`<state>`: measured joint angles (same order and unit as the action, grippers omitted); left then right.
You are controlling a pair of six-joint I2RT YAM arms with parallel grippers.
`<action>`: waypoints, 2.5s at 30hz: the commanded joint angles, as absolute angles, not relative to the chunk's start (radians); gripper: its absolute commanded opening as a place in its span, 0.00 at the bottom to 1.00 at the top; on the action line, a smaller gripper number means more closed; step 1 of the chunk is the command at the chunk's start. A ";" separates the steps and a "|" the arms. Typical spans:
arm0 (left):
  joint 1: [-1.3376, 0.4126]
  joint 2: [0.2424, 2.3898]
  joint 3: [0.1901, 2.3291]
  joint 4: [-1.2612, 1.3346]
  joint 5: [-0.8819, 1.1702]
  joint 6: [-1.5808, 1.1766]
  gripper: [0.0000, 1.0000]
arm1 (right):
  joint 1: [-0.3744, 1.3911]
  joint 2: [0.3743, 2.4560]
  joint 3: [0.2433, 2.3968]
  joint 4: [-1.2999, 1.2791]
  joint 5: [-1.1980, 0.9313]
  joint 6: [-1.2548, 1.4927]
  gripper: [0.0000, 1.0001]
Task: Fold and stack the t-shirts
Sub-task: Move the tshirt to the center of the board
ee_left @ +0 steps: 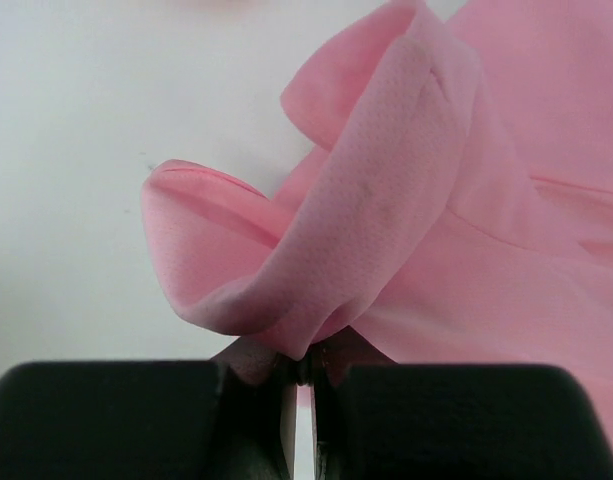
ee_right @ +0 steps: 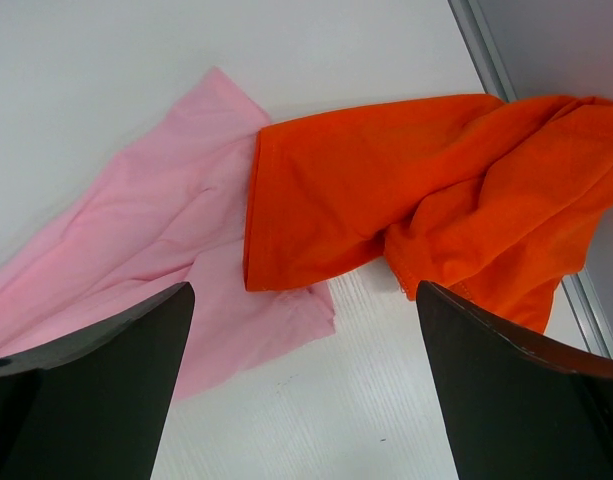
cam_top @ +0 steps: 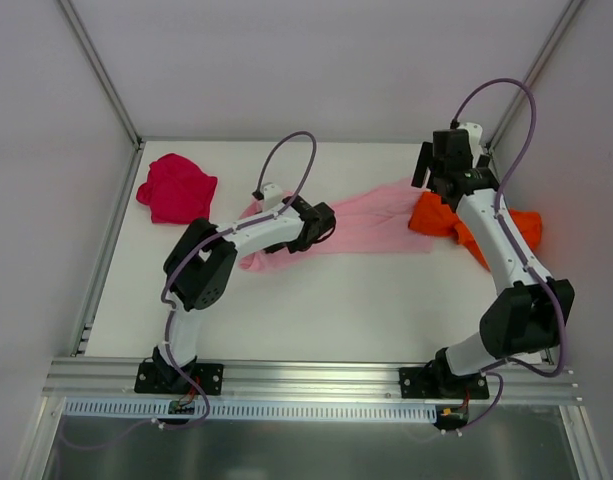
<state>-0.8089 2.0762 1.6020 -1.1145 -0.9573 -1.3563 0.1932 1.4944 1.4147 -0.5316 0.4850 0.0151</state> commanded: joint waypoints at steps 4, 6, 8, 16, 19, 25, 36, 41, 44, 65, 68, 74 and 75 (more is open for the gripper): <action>-0.792 1.939 1.491 -1.171 -1.049 -1.478 0.00 | 0.193 1.641 1.589 -0.656 0.410 0.011 1.00; -0.793 1.934 1.479 -1.111 -1.045 -1.437 0.23 | 0.193 1.655 1.579 -0.622 0.364 0.009 1.00; -0.795 1.936 1.479 -1.098 -1.049 -1.417 0.93 | 0.193 1.655 1.552 -0.601 0.322 0.008 1.00; -0.821 1.942 1.497 -0.977 -1.074 -1.281 0.99 | 0.195 1.684 1.565 -0.597 0.287 0.008 1.00; -0.810 1.963 1.537 -0.946 -1.075 -1.227 0.99 | 0.201 1.684 1.562 -0.586 0.258 -0.018 1.00; -0.729 2.069 1.655 -0.965 -0.994 -1.132 0.99 | 0.227 1.671 1.560 -0.572 0.267 -0.044 1.00; -0.641 2.062 1.568 -0.537 -0.692 -0.851 0.99 | 0.239 1.667 1.552 -0.560 0.270 -0.058 1.00; -0.607 2.074 1.600 -0.589 -0.739 -0.908 0.99 | 0.244 1.669 1.549 -0.563 0.271 -0.066 1.00; -0.595 2.124 1.699 -0.653 -0.753 -0.894 0.99 | 0.253 1.664 1.549 -0.561 0.272 -0.071 1.00; -0.491 2.329 1.999 -0.575 -0.606 -0.724 0.99 | 0.293 1.723 1.562 -0.557 0.314 -0.109 1.00; -0.482 2.338 1.999 -0.569 -0.557 -0.724 0.99 | 0.293 1.733 1.577 -0.561 0.315 -0.114 1.00; -0.479 2.361 2.011 -0.557 -0.549 -0.698 0.99 | 0.293 1.773 1.605 -0.583 0.311 -0.101 1.00; -0.480 2.365 2.010 -0.552 -0.551 -0.689 0.99 | 0.295 1.775 1.600 -0.574 0.314 -0.101 1.00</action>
<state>-0.4828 2.3589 1.9671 -0.5686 -0.5613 -0.7303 0.2871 1.7603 1.5661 -0.5735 0.2955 -0.0948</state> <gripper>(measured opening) 0.987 0.995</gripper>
